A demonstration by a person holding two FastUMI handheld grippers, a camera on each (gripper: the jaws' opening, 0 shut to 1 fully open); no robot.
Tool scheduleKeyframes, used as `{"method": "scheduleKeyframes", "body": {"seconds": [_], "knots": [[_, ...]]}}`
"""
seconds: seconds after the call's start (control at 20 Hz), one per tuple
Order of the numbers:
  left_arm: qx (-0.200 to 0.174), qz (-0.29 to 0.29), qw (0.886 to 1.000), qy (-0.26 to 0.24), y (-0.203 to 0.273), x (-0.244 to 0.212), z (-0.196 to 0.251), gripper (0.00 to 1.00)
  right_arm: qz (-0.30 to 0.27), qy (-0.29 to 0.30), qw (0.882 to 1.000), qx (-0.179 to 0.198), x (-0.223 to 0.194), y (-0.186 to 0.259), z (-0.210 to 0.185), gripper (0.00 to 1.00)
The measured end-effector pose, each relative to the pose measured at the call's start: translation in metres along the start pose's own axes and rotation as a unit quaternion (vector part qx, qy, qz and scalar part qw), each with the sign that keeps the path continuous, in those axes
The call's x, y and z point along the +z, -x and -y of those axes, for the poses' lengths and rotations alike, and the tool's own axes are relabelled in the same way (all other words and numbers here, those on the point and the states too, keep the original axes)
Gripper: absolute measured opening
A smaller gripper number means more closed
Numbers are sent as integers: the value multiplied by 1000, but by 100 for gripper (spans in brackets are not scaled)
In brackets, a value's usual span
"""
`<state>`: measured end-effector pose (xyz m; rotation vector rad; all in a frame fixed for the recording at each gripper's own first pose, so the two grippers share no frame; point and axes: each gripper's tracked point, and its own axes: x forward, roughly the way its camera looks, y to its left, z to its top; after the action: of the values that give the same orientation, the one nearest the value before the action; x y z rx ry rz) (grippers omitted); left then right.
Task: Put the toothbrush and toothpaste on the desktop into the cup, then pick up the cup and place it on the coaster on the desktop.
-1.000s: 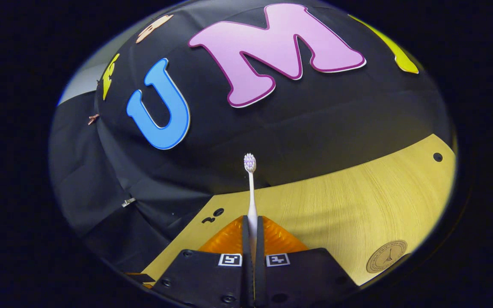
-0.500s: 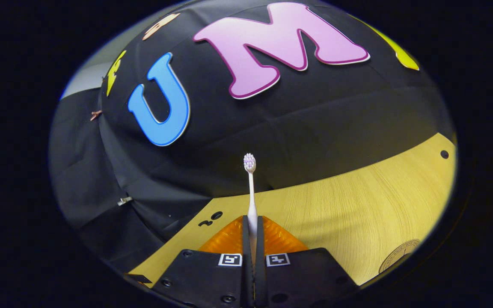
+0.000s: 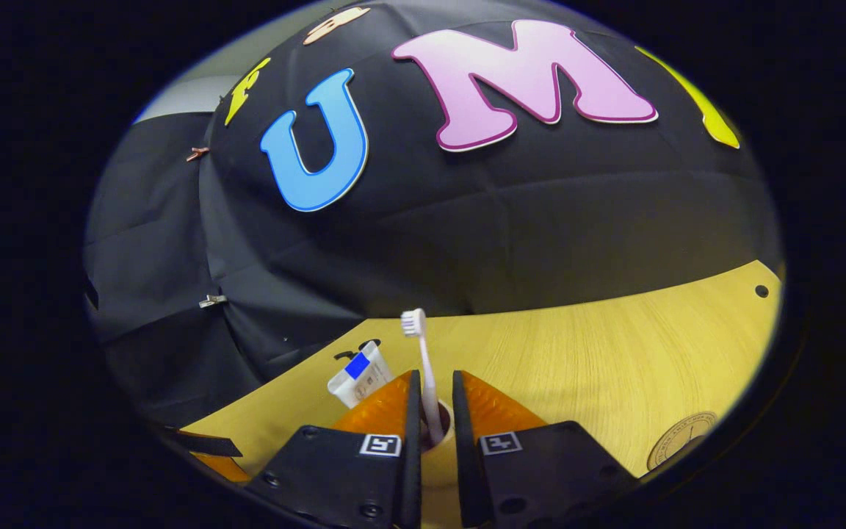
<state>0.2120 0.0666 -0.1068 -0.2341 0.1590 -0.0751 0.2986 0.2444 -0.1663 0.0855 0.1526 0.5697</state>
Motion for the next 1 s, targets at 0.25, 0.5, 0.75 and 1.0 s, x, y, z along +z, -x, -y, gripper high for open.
{"method": "scheduleKeyframes", "body": {"seconds": [0.25, 0.5, 0.75, 1.0], "knots": [[-7, -12, 1000, -10, -9, -4, 13, 98, -2, -54, 998, -33, 14, 21, 31, 97], [-11, -34, 999, -27, -19, 0, 26, 98, -9, -47, 995, -91, 25, 53, 83, 98], [-3, -71, 996, -55, -29, -2, 34, 98, -30, -68, 989, -131, 29, 88, 126, 98], [16, -138, 985, -104, -45, -8, 32, 98, -36, -55, 983, -169, 39, 132, 168, 98]]}}
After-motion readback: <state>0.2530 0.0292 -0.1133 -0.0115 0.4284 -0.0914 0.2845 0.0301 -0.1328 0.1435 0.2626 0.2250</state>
